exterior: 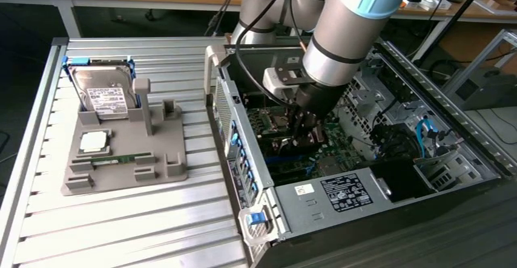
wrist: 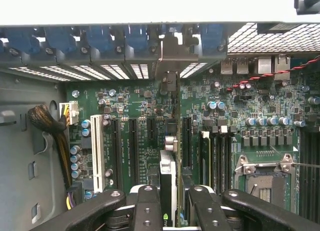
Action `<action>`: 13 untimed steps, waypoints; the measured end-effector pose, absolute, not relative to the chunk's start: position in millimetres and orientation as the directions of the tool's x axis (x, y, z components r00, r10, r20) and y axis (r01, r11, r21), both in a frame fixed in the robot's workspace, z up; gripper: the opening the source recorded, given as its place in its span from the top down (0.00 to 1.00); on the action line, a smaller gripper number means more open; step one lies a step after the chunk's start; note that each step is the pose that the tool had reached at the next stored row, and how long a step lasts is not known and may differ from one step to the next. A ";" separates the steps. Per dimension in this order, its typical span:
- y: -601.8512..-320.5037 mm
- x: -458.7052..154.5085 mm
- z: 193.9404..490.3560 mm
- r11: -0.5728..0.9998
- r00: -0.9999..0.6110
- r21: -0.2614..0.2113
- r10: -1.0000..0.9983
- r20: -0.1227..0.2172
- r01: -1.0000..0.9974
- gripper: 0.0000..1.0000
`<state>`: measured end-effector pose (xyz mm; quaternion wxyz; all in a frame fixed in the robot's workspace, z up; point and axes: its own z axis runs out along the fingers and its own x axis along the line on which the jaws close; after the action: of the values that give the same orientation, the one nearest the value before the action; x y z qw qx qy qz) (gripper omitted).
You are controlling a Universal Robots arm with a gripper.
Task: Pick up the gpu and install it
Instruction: 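Insert the gpu into the slot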
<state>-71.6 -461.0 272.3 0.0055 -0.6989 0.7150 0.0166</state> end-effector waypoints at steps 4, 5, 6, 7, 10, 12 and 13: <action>-461.0 -72.7 272.1 0.023 -0.023 0.016 -0.999 -0.031 -1.000 0.73; -461.0 -73.0 272.1 0.023 -0.023 0.016 -0.999 -0.031 -1.000 0.73; -461.0 -73.3 272.1 0.023 -0.023 0.016 -0.999 -0.031 -1.000 0.73; -461.0 -73.5 272.0 0.023 -0.023 0.016 -0.999 -0.031 -1.000 0.73; -461.0 -74.1 271.9 0.023 -0.023 0.016 -0.999 -0.031 -1.000 0.73; -461.0 -74.6 271.8 0.023 -0.023 0.016 -0.999 -0.031 -1.000 0.73; -461.1 -75.1 271.6 0.023 -0.023 0.016 -0.999 -0.031 -1.000 0.73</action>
<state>-75.1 -461.1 271.6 0.0054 -0.6989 0.7150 0.0166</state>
